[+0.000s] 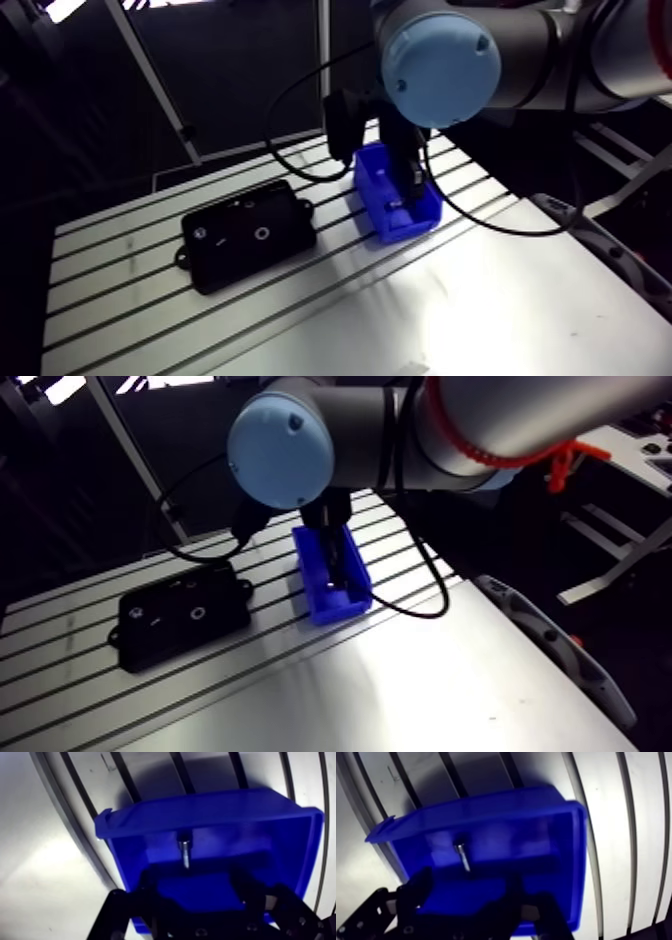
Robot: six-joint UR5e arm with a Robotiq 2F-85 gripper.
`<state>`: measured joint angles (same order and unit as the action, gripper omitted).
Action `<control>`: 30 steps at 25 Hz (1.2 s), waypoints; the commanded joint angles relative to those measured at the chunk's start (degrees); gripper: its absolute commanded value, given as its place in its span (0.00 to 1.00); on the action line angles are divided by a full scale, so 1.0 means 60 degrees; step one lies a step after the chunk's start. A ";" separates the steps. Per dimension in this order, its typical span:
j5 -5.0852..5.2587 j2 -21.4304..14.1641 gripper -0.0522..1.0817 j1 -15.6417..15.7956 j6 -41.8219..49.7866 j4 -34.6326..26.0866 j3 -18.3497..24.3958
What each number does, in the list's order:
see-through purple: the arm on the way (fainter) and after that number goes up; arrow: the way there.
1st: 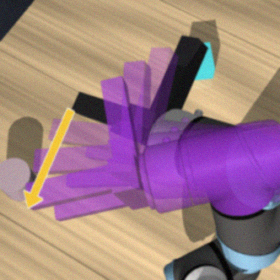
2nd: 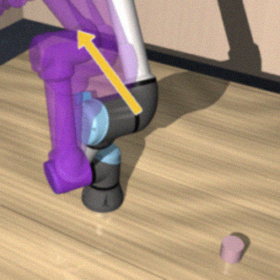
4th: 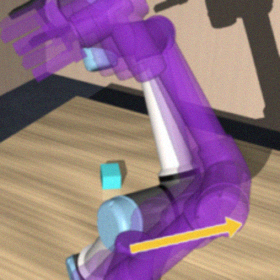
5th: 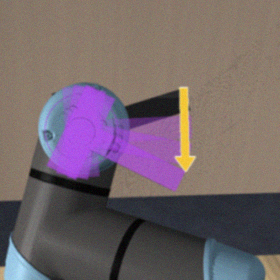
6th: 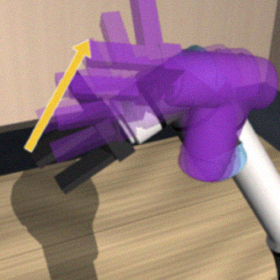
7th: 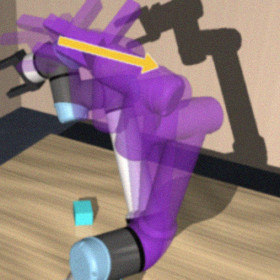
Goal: Pick up the M10 bolt from the tray and put it into the blue bin.
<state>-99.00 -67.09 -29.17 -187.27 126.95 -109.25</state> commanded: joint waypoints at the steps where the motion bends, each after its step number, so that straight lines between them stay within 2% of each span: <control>1: 0.0071 -0.0734 0.05 0.0084 0.0161 -0.1214 0.0637; 4: 0.0130 -0.1013 0.05 0.0245 0.0293 -0.2049 0.1106; 6: 0.0130 -0.1188 0.05 0.0377 0.0952 -0.2620 0.1443; 11: 0.0174 -0.1408 0.05 0.1066 0.4424 -0.4203 0.2512; 12: 0.0276 -0.1437 0.05 0.1183 0.5113 -0.4422 0.2717; 15: 0.0936 -0.1628 0.05 0.1506 0.7179 -0.5287 0.3274; 18: 0.1214 -0.1760 0.05 0.2209 0.9421 -0.6122 0.3787; 20: 0.1317 -0.1892 0.05 0.2634 1.0710 -0.6371 0.4051; 22: 0.1317 -0.1950 0.05 0.3147 1.1824 -0.6620 0.4300; 24: 0.1361 -0.2097 0.05 0.3440 1.2820 -0.6767 0.4505; 26: 0.1478 -0.2126 0.05 0.3571 1.3597 -0.6943 0.4725; 28: 0.1683 -0.2141 0.05 0.3762 1.4300 -0.7309 0.5047; 30: 0.1712 -0.2155 0.05 0.3791 1.4857 -0.7587 0.5325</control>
<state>-92.73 -77.72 -15.30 -131.74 92.23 -87.04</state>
